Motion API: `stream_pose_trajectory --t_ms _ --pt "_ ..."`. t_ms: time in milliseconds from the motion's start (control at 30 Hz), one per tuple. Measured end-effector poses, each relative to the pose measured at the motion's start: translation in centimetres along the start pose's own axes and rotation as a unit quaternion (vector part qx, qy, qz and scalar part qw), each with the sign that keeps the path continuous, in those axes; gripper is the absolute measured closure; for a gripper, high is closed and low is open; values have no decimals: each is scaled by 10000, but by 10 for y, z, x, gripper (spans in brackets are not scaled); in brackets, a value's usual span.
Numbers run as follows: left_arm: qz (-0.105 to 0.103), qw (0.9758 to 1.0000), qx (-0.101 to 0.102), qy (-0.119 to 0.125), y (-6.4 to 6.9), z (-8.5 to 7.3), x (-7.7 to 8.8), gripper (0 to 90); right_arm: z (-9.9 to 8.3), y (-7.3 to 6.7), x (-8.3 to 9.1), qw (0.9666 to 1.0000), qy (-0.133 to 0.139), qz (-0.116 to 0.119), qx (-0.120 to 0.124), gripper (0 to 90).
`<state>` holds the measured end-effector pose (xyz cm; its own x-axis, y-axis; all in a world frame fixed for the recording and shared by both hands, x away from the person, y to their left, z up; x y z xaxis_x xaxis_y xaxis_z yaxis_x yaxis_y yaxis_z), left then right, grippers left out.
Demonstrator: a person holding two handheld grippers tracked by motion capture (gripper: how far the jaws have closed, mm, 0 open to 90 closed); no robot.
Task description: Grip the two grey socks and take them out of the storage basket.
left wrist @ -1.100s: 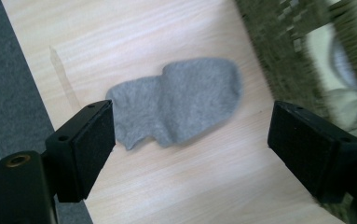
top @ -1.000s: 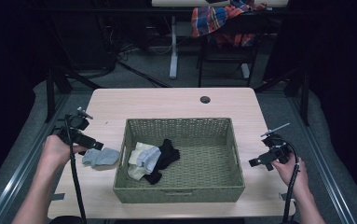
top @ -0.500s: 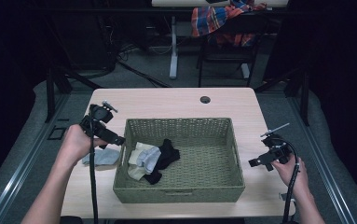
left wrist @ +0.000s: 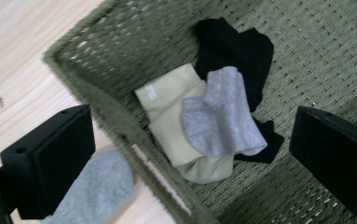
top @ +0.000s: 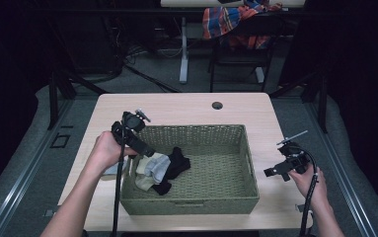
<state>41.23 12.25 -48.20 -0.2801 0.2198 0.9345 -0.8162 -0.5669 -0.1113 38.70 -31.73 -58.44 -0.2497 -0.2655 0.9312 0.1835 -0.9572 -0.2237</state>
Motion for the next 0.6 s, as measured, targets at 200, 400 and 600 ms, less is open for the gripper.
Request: stream_pose_trajectory --t_ms 200,400,600 --pt "-135 9998 -56 -108 11 6 -22 0 1 1 0 10000 16 -12 9 0" --pt "-298 9987 -211 -361 22 8 -46 74 1 1 -1 10000 1 -30 11 0" --pt "-489 9966 -278 -596 31 2 -67 270 0 1 -1 10000 -2 -8 10 0"
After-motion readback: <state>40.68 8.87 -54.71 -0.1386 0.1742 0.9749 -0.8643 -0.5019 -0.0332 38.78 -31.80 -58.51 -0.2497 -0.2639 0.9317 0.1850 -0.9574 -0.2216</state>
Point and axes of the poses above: each handheld gripper's, and its own axes: x roughly backward along the jaws, z roughly out of its top, y roughly to its right, the point moved 8 cm from there along -x, roughly forward along the jaws, and after that the axes turned 14 degrees about -x, right-handed, at the moved point
